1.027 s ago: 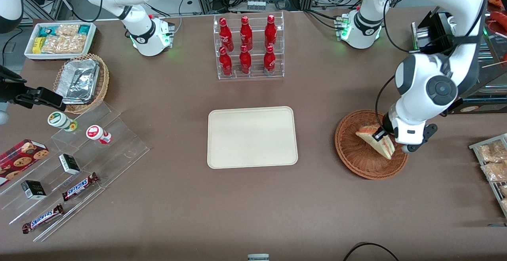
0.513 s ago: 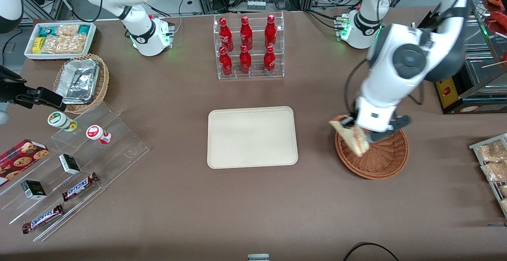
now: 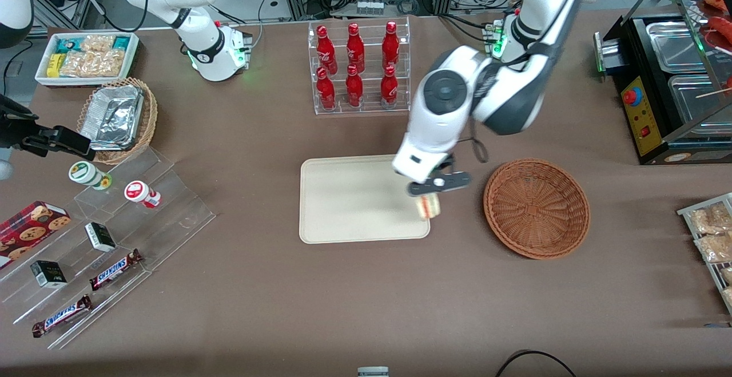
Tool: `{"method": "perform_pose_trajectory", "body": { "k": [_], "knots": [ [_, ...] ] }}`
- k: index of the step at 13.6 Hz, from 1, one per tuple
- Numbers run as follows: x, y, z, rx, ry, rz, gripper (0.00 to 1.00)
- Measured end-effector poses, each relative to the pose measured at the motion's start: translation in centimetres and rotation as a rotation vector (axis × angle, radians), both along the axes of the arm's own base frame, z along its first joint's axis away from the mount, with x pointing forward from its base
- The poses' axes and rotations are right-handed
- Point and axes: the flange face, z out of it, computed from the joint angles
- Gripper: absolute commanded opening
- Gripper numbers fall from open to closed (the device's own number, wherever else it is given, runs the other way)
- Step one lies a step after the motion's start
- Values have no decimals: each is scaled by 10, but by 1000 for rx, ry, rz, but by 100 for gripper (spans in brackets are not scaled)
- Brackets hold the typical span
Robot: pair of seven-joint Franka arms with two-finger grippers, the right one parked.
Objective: Place sandwich from basket to tray
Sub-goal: 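Lift the sandwich and carry it over the cream tray, then lower the sandwich onto the tray and open the left gripper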
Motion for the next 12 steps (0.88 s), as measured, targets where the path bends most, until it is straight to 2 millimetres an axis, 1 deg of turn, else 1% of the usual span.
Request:
{"method": "perform_pose_trajectory", "body": {
  "k": [1,3,5,7,8,10,12],
  "knots": [
    [-4,-16,-11,-12,-12,-23,13],
    [-16,-47,-39,-30,-28,-67,13],
    [-27,-71,-69,-43,-48,-107,13],
    [-34,-83,-91,-31,-47,-134,13],
    [-36,-86,-100,-22,-47,-145,13],
    [-38,-89,-116,0,-53,-168,13],
    [-43,-96,-128,8,-57,-190,13]
  ]
}}
